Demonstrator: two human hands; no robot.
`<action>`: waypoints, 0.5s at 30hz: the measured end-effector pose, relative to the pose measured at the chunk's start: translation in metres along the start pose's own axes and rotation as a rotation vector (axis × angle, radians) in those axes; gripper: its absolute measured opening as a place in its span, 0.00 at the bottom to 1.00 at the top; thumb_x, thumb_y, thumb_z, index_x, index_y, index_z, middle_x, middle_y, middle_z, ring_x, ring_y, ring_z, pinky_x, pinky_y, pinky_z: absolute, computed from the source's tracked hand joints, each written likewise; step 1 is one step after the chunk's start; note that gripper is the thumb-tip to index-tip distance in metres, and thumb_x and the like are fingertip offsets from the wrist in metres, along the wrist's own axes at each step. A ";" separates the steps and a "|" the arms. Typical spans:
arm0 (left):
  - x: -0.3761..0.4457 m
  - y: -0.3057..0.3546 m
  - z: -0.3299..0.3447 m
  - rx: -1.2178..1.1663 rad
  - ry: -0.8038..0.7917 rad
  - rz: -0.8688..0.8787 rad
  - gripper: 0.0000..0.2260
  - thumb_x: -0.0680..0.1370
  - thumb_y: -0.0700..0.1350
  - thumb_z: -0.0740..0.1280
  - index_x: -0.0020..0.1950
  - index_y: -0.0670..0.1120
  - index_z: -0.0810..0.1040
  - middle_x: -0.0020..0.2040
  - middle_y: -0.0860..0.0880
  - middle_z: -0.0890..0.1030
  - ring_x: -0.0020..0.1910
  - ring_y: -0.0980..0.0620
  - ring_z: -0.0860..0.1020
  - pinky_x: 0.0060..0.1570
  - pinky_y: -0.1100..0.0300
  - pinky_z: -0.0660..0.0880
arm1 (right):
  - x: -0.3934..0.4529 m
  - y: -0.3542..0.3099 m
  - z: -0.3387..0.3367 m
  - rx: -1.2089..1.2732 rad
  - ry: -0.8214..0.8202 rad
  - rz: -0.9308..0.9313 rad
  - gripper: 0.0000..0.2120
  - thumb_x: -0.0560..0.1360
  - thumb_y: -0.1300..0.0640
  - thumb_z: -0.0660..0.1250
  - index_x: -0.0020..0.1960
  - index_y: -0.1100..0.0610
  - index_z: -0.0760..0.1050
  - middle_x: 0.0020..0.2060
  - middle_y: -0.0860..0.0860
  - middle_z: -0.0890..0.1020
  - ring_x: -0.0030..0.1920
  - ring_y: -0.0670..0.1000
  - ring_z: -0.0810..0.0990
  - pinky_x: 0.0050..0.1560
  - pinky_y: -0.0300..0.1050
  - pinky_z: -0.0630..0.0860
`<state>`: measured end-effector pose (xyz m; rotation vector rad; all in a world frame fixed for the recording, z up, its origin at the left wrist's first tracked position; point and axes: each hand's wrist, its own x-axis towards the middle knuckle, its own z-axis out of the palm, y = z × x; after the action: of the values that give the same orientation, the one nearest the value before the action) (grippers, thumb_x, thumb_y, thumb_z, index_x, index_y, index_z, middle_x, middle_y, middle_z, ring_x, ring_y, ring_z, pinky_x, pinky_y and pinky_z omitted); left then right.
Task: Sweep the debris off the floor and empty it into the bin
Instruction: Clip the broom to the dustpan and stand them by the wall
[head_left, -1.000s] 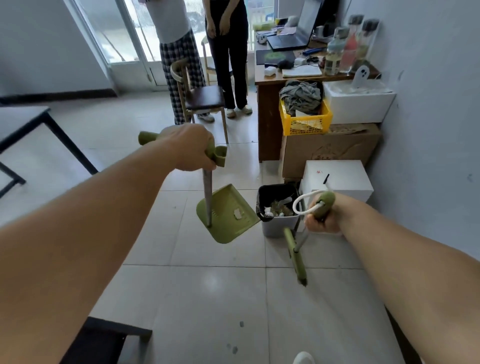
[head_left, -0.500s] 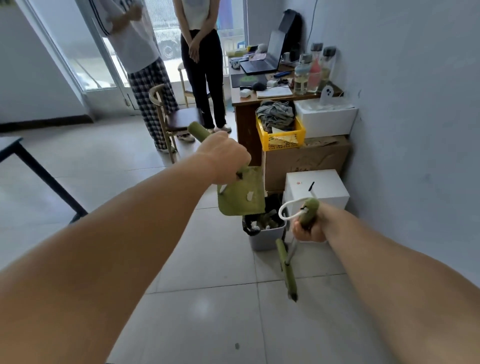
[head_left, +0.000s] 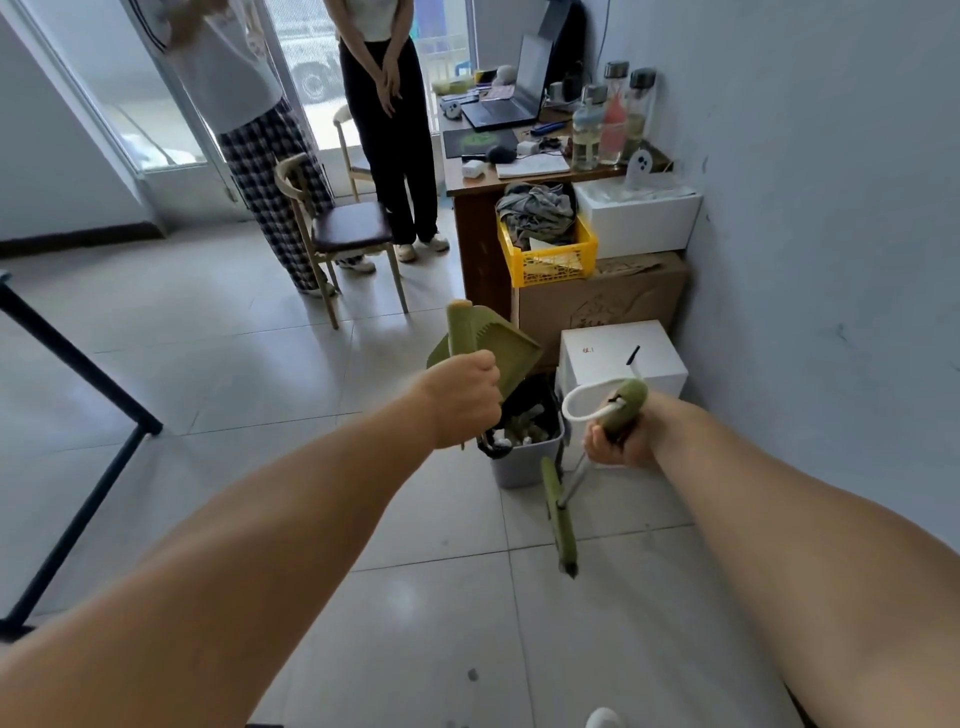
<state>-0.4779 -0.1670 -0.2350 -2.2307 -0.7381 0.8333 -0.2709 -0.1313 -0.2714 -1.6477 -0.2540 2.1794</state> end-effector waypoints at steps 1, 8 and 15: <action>-0.001 0.000 0.000 0.010 -0.001 0.003 0.08 0.81 0.40 0.63 0.53 0.46 0.81 0.53 0.48 0.83 0.53 0.48 0.79 0.63 0.54 0.69 | 0.001 0.001 0.000 -0.026 0.004 -0.047 0.17 0.51 0.64 0.65 0.39 0.61 0.67 0.34 0.54 0.70 0.30 0.49 0.71 0.16 0.36 0.72; -0.009 -0.008 0.005 -0.029 -0.014 -0.100 0.07 0.80 0.40 0.64 0.52 0.46 0.81 0.53 0.48 0.83 0.53 0.47 0.79 0.63 0.54 0.69 | 0.009 0.002 -0.002 0.005 -0.002 0.003 0.07 0.70 0.59 0.62 0.38 0.62 0.67 0.33 0.56 0.69 0.31 0.49 0.69 0.16 0.37 0.71; -0.030 -0.052 -0.018 -0.211 0.046 -0.261 0.03 0.77 0.46 0.66 0.50 0.51 0.79 0.46 0.52 0.82 0.49 0.52 0.79 0.60 0.56 0.70 | -0.012 -0.009 0.004 -0.160 0.097 -0.086 0.16 0.78 0.55 0.57 0.36 0.64 0.68 0.23 0.58 0.75 0.19 0.53 0.74 0.16 0.37 0.72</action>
<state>-0.4981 -0.1609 -0.1761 -2.2609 -1.1110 0.5978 -0.2707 -0.1277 -0.2564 -1.7875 -0.4731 2.0548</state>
